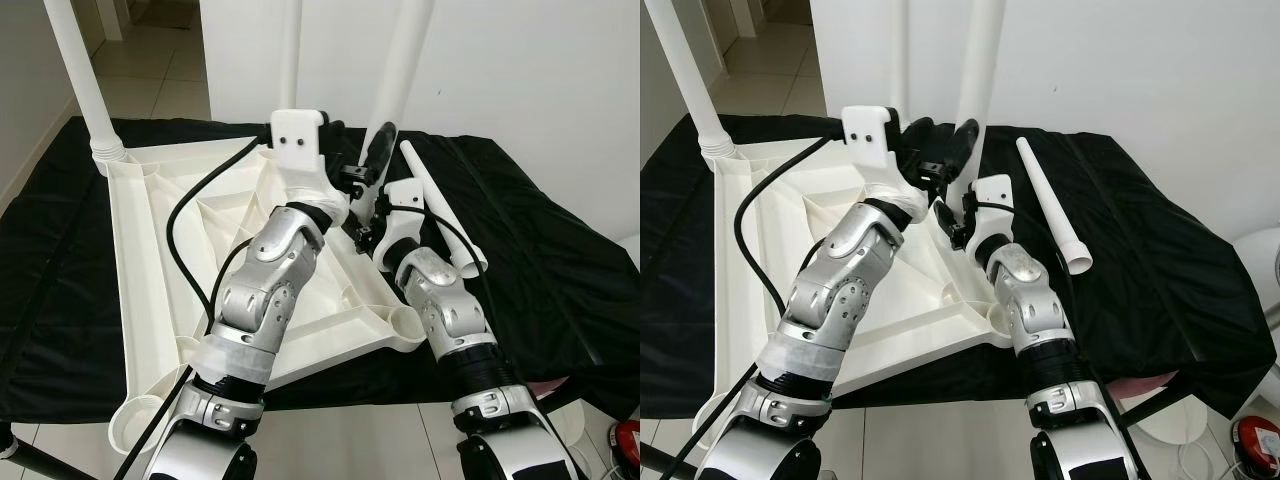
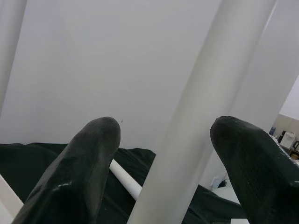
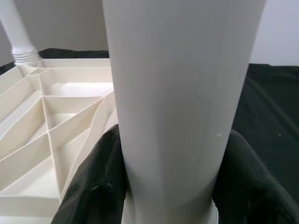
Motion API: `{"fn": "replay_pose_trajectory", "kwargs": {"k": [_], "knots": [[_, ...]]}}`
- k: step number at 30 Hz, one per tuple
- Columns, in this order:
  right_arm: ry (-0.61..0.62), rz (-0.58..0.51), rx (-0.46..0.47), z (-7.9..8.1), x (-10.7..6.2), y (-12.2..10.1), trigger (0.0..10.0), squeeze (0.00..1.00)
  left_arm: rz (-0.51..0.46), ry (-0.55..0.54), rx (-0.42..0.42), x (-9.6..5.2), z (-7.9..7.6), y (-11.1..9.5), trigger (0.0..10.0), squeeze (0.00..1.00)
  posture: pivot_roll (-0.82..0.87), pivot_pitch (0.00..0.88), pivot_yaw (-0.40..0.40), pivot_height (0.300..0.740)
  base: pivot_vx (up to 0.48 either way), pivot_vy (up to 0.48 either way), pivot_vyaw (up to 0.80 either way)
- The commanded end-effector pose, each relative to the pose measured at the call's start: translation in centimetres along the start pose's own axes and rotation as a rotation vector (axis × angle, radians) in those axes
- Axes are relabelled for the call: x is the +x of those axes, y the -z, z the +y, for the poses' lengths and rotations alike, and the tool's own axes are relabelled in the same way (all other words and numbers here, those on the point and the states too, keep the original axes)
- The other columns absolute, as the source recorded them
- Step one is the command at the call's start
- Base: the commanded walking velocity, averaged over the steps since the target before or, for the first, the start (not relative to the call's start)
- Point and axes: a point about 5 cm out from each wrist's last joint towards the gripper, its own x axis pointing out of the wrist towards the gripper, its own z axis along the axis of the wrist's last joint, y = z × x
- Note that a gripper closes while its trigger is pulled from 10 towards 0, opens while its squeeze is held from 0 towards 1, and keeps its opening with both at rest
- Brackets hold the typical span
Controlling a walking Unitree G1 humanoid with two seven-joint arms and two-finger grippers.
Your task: Building children table
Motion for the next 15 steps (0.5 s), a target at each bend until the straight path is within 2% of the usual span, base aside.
{"fn": "replay_pose_trajectory", "kwargs": {"k": [1, 4, 5, 10, 15], "knots": [[0.09, -0.048, 0.013, -1.3, -0.6, -0.5, 10.0, 0.0, 0.0, 0.035, -0.056, 0.0, -0.8, 0.2, 10.0, 0.0, 0.0, 0.0, -0.095, 0.74, 0.0, 0.0, 0.0], [0.134, -0.06, 0.019, -1.8, -0.9, -0.4, 10.0, 0.0, 0.012, 0.022, -0.047, -0.4, -0.2, 0.3, 10.0, 0.0, 0.0, 0.0, -0.094, 0.74, 0.0, 0.0, 0.0], [0.157, -0.061, 0.015, -2.0, -1.1, -0.2, 10.0, 0.0, 0.032, 0.022, -0.001, -0.8, 0.2, 0.5, 10.0, 0.0, 0.0, 0.0, -0.092, 0.74, 0.0, 0.0, 0.0], [0.167, -0.06, 0.018, -2.1, -1.3, -0.1, 10.0, 0.0, 0.047, 0.023, 0.005, -1.2, 0.5, 0.8, 10.0, 0.0, 0.0, 0.0, -0.092, 0.74, 0.0, 0.0, 0.0], [0.201, -0.055, 0.014, -2.6, -2.1, 0.3, 10.0, 0.0, 0.118, 0.061, 0.112, -2.7, 0.6, 2.3, 10.0, 0.0, 0.0, 0.0, -0.097, 0.74, 0.0, 0.0, 0.0]]}}
